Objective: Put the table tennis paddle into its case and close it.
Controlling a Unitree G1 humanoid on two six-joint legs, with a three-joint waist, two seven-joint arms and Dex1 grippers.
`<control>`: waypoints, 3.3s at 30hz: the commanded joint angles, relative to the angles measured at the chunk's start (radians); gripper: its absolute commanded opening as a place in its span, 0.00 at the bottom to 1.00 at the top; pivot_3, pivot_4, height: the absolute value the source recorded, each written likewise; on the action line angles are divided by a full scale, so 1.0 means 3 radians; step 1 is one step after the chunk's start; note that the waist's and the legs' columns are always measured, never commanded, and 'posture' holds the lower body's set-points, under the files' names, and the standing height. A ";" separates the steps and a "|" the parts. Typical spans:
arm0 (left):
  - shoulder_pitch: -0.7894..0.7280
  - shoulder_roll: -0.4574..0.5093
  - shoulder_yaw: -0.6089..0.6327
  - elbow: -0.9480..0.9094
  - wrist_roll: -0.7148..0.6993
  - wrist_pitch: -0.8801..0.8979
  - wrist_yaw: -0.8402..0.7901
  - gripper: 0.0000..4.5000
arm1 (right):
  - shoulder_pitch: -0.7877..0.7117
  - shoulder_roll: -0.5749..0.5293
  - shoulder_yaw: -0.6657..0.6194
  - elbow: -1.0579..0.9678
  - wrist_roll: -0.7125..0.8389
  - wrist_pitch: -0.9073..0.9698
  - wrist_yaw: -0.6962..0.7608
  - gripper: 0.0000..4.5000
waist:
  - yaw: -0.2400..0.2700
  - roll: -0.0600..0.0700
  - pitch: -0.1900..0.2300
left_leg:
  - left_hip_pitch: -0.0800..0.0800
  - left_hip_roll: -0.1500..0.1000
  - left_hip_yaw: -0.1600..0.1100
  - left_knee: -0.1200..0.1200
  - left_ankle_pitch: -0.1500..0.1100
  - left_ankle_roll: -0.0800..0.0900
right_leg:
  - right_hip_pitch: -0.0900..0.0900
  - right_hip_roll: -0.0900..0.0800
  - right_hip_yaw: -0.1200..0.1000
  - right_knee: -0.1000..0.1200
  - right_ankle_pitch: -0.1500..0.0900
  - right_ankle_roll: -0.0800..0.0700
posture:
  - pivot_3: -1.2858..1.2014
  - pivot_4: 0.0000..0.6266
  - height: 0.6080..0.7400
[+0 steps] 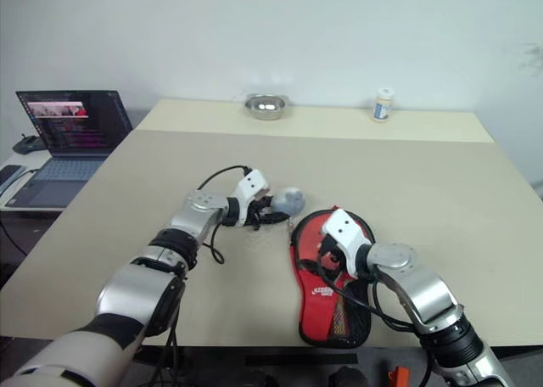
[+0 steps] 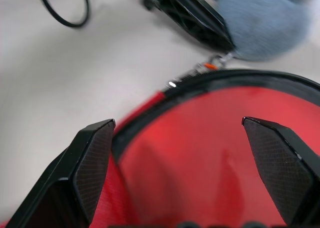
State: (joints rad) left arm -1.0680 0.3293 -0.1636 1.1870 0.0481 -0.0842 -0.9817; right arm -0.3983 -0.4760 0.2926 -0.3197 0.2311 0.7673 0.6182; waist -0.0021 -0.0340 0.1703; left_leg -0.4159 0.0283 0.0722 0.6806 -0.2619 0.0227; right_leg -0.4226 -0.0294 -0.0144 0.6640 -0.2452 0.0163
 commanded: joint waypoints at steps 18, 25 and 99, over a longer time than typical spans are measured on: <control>-0.0101 -0.0159 0.0051 0.0019 0.0168 0.0079 0.0132 0.02 | 0.0245 0.0051 0.0019 0.0510 -0.0187 0.0013 -0.0144 1.00 | 0.0008 -0.0011 -0.0017 | 0.0005 -0.0001 -0.0002 0.0002 0.0000 0.0000 | 0.0007 -0.0001 -0.0002 0.0001 0.0000 0.0000 | 0.52 0.24 1.00; -0.0373 -0.0344 -0.0137 0.0331 0.0594 0.0084 0.1123 0.02 | 0.0376 -0.0041 0.0087 0.0521 -0.0201 0.0079 -0.0055 1.00 | 0.0037 -0.0018 -0.0045 | 0.0036 -0.0006 -0.0008 0.0002 -0.0001 0.0001 | 0.0044 -0.0007 -0.0010 -0.0005 0.0000 0.0003 | 0.52 0.24 1.00; -0.0828 -0.2527 -0.0666 0.0495 0.0981 -0.0899 0.0580 0.75 | 0.0566 -0.0124 0.0408 0.0055 -0.0126 0.0650 0.0020 1.00 | 0.0002 -0.0018 -0.0075 | 0.0050 0.0001 -0.0009 -0.0013 -0.0005 -0.0002 | 0.0055 -0.0019 -0.0012 -0.0022 -0.0014 0.0015 | 0.52 0.24 1.00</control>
State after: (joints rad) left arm -1.3387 -0.1764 -0.3587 1.3724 0.3535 -0.3365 -0.8091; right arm -0.2714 -0.5073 0.3392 -0.4047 0.1963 0.8820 0.6097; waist -0.0016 -0.0396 0.1478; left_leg -0.4010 0.0287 0.0697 0.6766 -0.2635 0.0221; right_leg -0.4060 -0.0349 -0.0179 0.6573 -0.2493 0.0210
